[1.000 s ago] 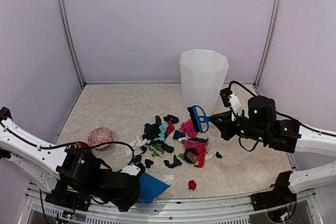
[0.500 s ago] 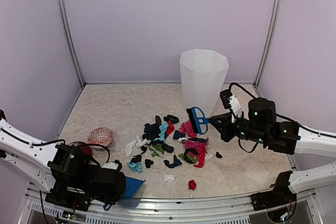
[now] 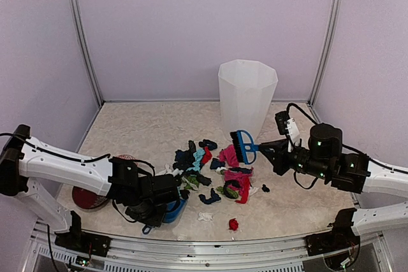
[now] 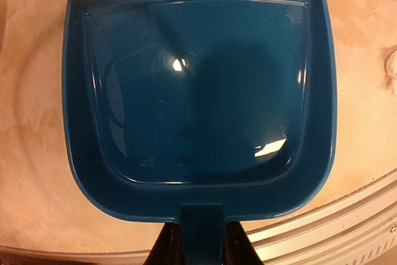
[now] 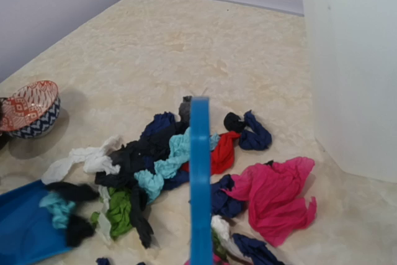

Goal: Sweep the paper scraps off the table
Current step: Place the dustpan at the center of the board.

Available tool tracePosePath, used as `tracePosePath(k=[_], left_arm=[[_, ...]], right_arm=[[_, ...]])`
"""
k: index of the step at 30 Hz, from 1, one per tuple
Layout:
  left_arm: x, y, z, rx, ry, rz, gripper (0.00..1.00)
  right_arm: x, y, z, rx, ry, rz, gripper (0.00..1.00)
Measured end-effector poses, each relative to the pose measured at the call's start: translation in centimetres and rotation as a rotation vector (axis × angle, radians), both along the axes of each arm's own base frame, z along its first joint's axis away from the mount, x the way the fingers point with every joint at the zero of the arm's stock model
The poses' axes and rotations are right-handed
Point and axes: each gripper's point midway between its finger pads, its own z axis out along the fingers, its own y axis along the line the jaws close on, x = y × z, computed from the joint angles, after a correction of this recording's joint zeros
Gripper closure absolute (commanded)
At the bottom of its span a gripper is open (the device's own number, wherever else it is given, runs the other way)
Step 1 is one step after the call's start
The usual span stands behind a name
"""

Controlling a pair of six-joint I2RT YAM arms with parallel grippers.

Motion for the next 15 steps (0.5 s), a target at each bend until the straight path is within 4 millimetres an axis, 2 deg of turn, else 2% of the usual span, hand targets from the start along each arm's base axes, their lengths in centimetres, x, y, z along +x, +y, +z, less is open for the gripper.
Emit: tracePosePath(k=[5, 10, 13, 15], left_arm=[[3.4, -2.8, 0.0, -0.01, -0.038, -0.074, 1.0], [7.1, -3.8, 0.0, -0.016, -0.076, -0.106, 1.0], [8.9, -4.2, 0.3, -0.026, -0.106, -0.117, 0.91], [9.3, -4.3, 0.3, -0.025, -0.119, -0.132, 0.86]], right_arm=[[0.0, 0.1, -0.1, 0.006, 0.002, 0.002, 1.0], [-0.1, 0.2, 0.2, 0.019, -0.006, 0.01, 1.0], [0.0, 0.3, 0.2, 0.019, -0.005, 0.011, 1.0], [0.0, 0.4, 0.1, 0.017, -0.004, 0.012, 1.0]])
